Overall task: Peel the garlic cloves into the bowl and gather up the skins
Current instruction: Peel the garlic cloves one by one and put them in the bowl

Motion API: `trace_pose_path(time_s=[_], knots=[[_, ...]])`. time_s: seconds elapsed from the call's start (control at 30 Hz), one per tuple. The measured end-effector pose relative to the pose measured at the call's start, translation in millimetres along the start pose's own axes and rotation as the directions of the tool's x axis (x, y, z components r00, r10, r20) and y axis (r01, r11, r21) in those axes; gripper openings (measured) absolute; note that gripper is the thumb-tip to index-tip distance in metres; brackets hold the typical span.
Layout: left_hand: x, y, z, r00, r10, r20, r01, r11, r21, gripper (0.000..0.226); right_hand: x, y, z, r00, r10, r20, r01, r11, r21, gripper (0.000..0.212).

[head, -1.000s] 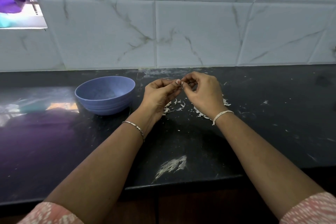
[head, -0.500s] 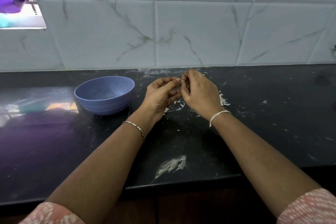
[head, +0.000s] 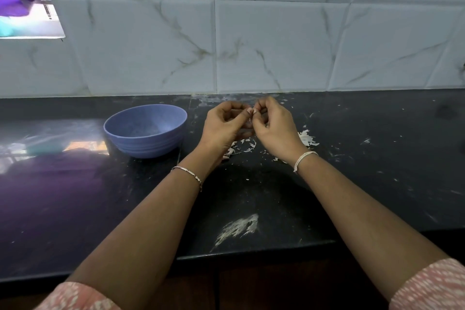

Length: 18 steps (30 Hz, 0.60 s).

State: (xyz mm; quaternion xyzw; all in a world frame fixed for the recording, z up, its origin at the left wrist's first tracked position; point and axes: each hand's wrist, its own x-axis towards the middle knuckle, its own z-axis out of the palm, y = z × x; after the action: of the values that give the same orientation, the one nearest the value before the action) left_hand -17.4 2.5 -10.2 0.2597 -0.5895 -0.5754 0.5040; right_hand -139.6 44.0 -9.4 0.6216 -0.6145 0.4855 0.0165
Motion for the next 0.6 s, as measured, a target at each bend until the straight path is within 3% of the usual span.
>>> trace_pose_path(time_s=[0.13, 0.27, 0.43, 0.6], knots=[[5.3, -4.7, -1.8, 0.998, 0.061, 0.032, -0.067, 0.973, 0.221, 0.011, 0.6, -0.3, -2.4, 0.999, 0.051, 0.006, -0.051, 0.989, 0.141, 0.008], [8.7, -8.0, -4.5, 0.993, 0.114, -0.030, -0.096, 0.930, 0.355, 0.019, -0.1, 0.6, -2.6, 0.999, 0.031, 0.018, -0.032, 0.998, 0.055, 0.005], [8.6, -5.5, -5.2, 0.987, 0.148, -0.058, -0.110, 0.898, 0.426, 0.010, -2.2, 1.6, -1.8, 0.999, -0.047, 0.018, 0.049, 0.993, -0.107, 0.006], [7.0, -5.7, -6.3, 0.980, 0.188, -0.067, -0.119, 0.818, 0.562, 0.007, 3.7, 9.6, -10.4, 0.989, -0.025, -0.143, 0.014, 0.997, -0.077, 0.003]])
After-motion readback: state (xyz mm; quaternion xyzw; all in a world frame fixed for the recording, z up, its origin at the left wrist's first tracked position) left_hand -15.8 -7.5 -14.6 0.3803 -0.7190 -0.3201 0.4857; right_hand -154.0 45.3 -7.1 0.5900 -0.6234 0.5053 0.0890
